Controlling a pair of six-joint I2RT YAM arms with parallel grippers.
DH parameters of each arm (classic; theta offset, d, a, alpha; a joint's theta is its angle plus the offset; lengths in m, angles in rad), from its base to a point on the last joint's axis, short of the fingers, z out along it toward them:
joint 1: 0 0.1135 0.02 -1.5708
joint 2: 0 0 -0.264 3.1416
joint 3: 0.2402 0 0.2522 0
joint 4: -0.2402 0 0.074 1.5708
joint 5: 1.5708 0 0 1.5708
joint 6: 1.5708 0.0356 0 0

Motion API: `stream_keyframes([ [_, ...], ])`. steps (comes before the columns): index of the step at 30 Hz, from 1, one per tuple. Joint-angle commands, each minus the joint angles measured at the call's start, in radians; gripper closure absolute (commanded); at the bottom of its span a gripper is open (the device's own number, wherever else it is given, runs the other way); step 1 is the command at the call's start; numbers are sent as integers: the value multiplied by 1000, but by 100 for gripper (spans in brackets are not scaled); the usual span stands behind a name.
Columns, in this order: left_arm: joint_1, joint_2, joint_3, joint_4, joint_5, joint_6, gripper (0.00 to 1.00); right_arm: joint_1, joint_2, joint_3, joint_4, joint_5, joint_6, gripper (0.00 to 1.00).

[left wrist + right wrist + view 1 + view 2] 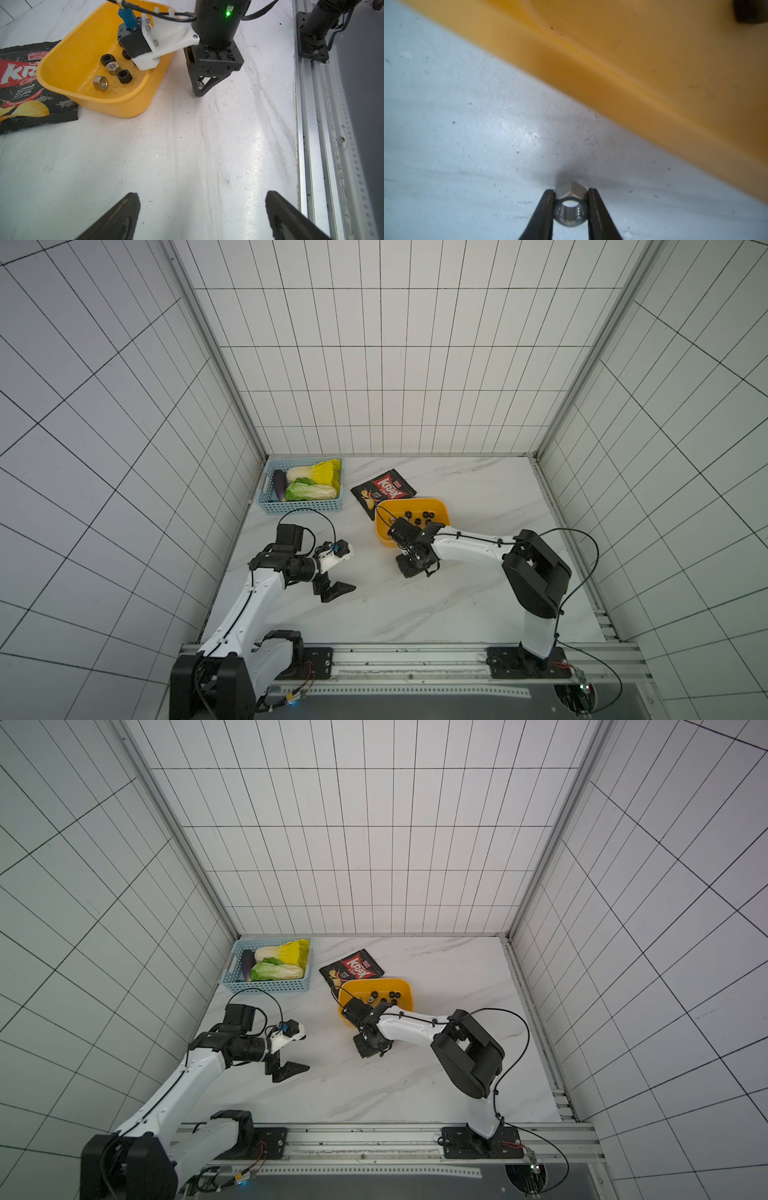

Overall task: Put the nuts on the desktop into the storage box
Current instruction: Pick up the nut from the center of the board, then place the nut in the storage box.

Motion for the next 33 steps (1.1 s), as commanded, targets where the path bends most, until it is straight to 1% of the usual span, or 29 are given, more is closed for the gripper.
stream_keyframes([
  [1, -3, -14, 12, 2, -7, -4, 2, 8, -85, 79, -69, 10, 16, 85],
  [3, -3, -14, 36, -14, -13, -11, 2, 7, -111, 100, -72, 23, 16, 85],
  [5, -3, -12, 63, -23, -19, -19, 2, 6, -132, 134, -121, 39, 11, 85],
  [10, -2, 1, 96, -21, -20, -37, 2, -23, -138, 236, -182, 77, -30, 86],
  [15, -3, 10, 107, -4, -3, -73, 2, -87, -103, 319, -210, 91, -73, 87],
  [20, -2, 35, 104, 73, -22, -154, 2, -175, -52, 381, -217, 89, -113, 87],
  [24, -3, 56, 101, 91, -22, -169, 2, -220, -4, 425, -217, 105, -147, 87],
  [33, -3, 76, 67, 100, -35, -172, 2, -292, 121, 510, -200, 80, -179, 88],
])
